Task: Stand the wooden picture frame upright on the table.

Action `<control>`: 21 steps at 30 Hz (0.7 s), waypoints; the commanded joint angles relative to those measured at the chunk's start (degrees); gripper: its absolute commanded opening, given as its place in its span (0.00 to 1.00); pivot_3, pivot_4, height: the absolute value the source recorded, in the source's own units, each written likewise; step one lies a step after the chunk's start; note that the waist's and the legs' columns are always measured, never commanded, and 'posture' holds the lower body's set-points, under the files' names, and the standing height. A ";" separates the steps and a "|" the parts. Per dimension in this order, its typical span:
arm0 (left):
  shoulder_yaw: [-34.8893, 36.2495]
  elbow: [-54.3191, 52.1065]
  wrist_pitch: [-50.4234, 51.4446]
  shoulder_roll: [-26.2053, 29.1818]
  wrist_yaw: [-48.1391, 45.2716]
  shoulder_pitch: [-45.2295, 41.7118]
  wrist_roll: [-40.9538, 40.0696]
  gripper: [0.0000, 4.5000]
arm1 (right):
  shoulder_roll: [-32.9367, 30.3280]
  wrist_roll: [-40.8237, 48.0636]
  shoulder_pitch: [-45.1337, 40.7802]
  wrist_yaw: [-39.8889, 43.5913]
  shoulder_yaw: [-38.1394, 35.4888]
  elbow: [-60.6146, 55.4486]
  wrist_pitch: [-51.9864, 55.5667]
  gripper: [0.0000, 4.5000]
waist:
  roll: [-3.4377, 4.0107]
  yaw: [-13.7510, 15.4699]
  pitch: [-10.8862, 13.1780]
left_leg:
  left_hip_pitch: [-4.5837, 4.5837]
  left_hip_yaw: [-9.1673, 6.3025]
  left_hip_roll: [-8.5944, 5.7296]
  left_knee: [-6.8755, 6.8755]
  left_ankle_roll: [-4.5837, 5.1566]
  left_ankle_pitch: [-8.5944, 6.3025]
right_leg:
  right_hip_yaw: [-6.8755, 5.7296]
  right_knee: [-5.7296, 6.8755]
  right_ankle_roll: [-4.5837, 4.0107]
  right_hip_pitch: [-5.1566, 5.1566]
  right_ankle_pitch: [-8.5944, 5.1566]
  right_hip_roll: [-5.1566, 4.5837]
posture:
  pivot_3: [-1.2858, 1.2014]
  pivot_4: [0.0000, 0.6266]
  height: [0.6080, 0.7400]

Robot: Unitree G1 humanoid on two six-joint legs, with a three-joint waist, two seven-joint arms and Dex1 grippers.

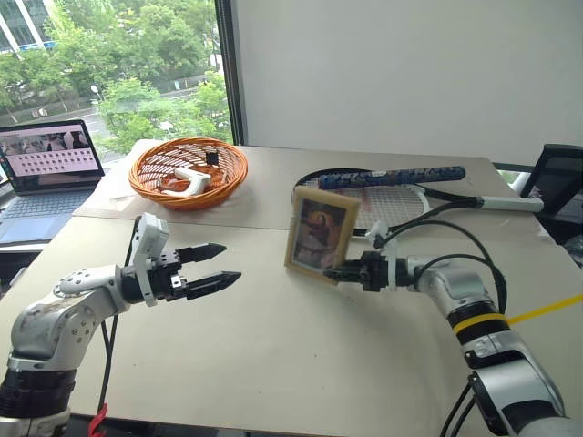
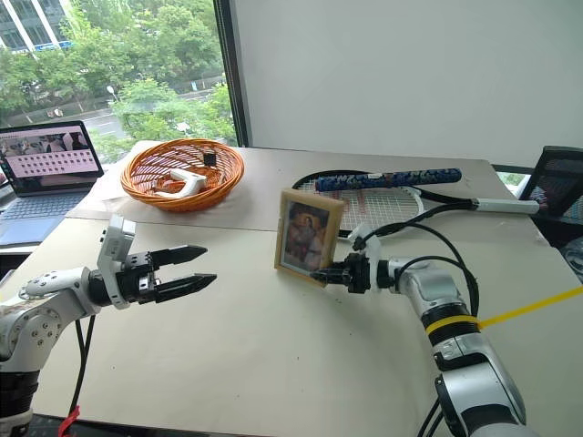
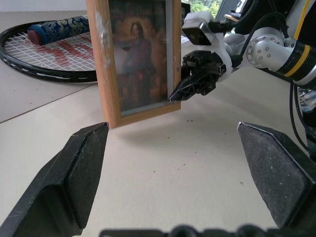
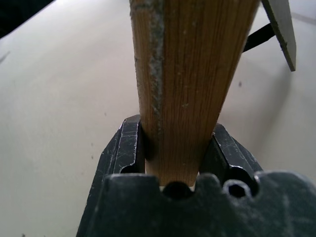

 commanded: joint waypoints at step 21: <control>-2.15 3.83 -2.00 -0.72 -4.36 -2.86 3.62 1.00 | 0.10 0.36 11.72 1.61 -2.78 -20.06 12.82 0.62 | -0.01 -1.18 -0.01 | 0.03 -0.04 0.01 0.00 0.01 -0.01 | -0.03 0.02 0.00 0.04 -0.01 0.01 | 0.52 0.24 0.86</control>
